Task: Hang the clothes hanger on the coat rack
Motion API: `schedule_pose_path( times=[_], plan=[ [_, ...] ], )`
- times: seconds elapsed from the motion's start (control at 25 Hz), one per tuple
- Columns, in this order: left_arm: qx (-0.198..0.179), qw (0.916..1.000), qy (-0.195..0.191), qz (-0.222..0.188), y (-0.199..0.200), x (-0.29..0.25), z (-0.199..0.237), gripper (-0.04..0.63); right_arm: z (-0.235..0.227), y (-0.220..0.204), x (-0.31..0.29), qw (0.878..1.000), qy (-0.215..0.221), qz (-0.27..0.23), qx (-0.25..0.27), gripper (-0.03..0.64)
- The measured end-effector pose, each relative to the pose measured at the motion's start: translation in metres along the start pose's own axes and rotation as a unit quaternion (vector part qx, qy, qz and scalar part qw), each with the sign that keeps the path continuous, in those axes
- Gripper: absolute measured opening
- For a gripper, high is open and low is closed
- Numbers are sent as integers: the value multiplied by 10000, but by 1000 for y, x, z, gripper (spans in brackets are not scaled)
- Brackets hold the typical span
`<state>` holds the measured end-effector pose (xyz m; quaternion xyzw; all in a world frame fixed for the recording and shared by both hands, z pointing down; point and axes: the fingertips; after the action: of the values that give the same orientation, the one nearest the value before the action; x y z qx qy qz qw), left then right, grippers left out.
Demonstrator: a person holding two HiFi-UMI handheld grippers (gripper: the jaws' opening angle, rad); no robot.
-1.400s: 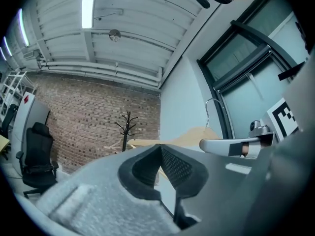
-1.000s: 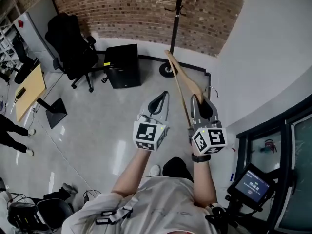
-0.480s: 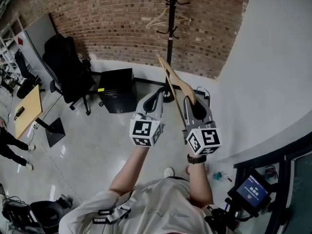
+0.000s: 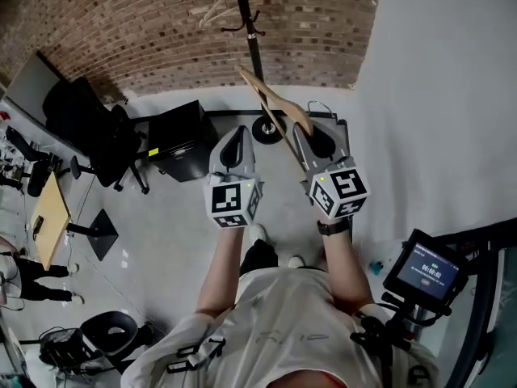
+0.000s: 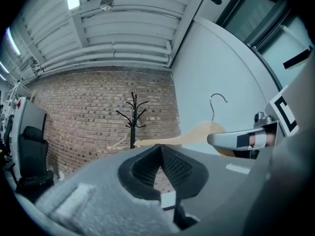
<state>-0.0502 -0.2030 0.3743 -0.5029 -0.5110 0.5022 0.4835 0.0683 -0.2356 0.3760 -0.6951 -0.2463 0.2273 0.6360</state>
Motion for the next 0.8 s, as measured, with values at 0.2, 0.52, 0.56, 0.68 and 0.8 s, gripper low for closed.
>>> schedule_pose_path(
  times=[0.2,0.52,0.56,0.68,0.8],
  plan=[
    [78,9983,-570,-123,-19,-68,29,0,-23,-27,-74,9999,2,76,129,57],
    [306,9957,-856,-150,-2,-199,152,2,-39,-14,-269,9976,355,344,480,57],
    [299,9958,-855,-148,0,-213,168,2,-42,-13,-290,9971,369,428,511,57],
    [224,9956,-849,-317,5,-244,210,2,-52,-13,-343,9959,396,598,555,57],
    [380,9950,-874,-304,-6,-268,243,2,-56,-24,-381,9934,616,834,483,57]
  ],
)
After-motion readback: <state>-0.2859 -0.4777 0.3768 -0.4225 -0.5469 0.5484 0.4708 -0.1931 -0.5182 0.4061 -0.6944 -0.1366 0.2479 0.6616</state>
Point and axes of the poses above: the fingertips, and each gripper's own axes: x backward along the fingers, z to its left, y out of its top, and after that the axes turned 5 degrees about z, right-handed
